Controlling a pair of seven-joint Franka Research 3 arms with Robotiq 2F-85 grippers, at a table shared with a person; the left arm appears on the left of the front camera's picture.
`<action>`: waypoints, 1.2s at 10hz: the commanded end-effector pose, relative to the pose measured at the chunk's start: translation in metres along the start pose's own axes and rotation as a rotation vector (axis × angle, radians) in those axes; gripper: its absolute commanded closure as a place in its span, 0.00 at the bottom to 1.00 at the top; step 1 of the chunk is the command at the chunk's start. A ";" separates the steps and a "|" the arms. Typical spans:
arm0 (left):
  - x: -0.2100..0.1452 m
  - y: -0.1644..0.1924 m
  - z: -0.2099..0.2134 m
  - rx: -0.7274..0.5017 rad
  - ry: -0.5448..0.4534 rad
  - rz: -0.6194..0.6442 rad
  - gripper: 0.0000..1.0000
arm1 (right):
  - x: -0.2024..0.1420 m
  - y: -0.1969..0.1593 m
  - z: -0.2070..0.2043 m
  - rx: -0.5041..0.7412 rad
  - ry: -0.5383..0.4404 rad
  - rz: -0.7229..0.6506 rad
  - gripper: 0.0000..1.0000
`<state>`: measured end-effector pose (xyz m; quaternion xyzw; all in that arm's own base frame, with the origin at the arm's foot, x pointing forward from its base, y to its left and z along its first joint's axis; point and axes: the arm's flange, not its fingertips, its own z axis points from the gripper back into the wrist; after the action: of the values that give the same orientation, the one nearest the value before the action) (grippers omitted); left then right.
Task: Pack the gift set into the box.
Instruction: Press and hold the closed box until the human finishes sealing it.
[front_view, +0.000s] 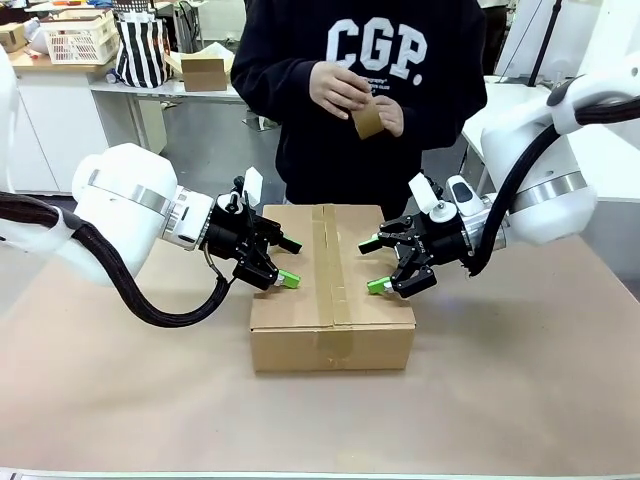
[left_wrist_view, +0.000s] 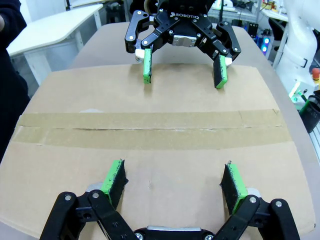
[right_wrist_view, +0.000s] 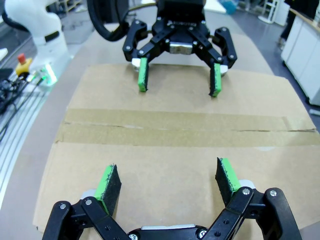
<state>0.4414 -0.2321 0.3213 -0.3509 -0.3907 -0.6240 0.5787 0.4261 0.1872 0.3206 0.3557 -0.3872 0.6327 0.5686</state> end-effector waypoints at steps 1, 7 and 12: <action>-0.003 -0.002 -0.001 -0.005 0.000 0.008 0.00 | -0.002 0.001 -0.001 -0.001 0.008 -0.001 0.00; -0.003 -0.002 -0.001 -0.005 0.000 0.008 0.00 | -0.002 0.001 -0.001 -0.001 0.008 -0.001 0.00; -0.003 -0.002 -0.001 -0.005 0.000 0.008 0.00 | -0.002 0.001 -0.001 -0.001 0.008 -0.001 0.00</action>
<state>0.4414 -0.2321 0.3213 -0.3509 -0.3907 -0.6240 0.5787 0.4261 0.1872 0.3206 0.3557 -0.3872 0.6327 0.5686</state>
